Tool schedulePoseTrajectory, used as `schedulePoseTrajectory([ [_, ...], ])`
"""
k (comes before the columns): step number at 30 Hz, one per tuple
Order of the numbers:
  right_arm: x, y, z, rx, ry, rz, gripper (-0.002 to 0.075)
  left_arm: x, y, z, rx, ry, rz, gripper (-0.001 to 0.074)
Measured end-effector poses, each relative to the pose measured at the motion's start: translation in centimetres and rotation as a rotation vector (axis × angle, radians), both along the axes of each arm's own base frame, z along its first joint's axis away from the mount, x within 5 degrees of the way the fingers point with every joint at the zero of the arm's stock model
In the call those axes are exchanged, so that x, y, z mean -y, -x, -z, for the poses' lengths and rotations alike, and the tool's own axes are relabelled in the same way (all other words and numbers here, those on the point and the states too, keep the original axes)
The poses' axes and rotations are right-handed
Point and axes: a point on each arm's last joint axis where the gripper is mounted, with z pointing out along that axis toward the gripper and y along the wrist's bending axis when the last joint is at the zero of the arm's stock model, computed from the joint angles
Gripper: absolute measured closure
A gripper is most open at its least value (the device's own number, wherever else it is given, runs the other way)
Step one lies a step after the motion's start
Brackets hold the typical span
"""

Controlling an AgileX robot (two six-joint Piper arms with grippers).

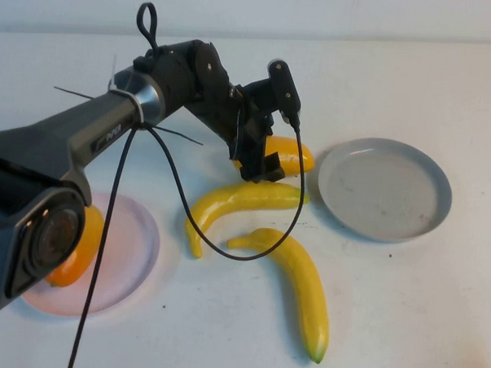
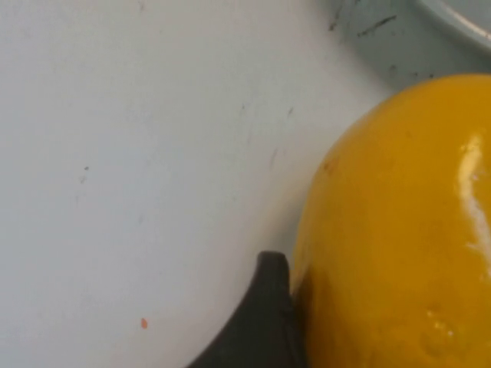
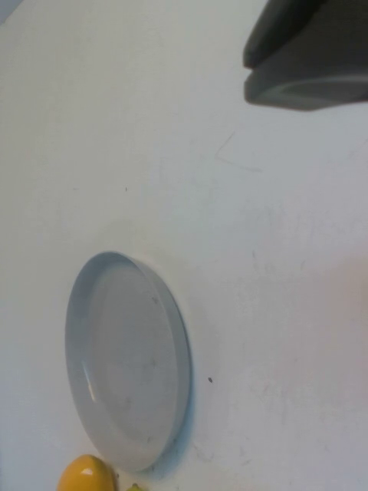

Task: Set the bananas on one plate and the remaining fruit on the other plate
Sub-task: Put one type of fruit in the left plate

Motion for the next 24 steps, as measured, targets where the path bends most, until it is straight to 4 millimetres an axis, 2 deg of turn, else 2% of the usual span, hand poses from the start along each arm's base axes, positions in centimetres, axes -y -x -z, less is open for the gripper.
schedulePoseTrajectory([
  [6,0.0,0.0,0.0,0.0,0.0,0.0,0.0742,-0.1,-0.2,1.3,-0.025,-0.01,0.004,0.013],
  [11,0.0,0.0,0.0,0.0,0.0,0.0,0.0742,-0.2,-0.2,1.5,-0.031,-0.016,0.005,0.0197],
  [18,0.0,0.0,0.0,0.0,0.0,0.0,0.0741,-0.2,-0.2,1.4,-0.026,-0.016,0.005,0.0199],
  [21,0.0,0.0,0.0,0.0,0.0,0.0,0.0741,-0.4,0.0,0.2,-0.026,-0.011,-0.016,0.0199],
  [24,0.0,0.0,0.0,0.0,0.0,0.0,0.0741,-1.1,0.6,-3.0,-0.055,0.008,-0.134,0.0199],
])
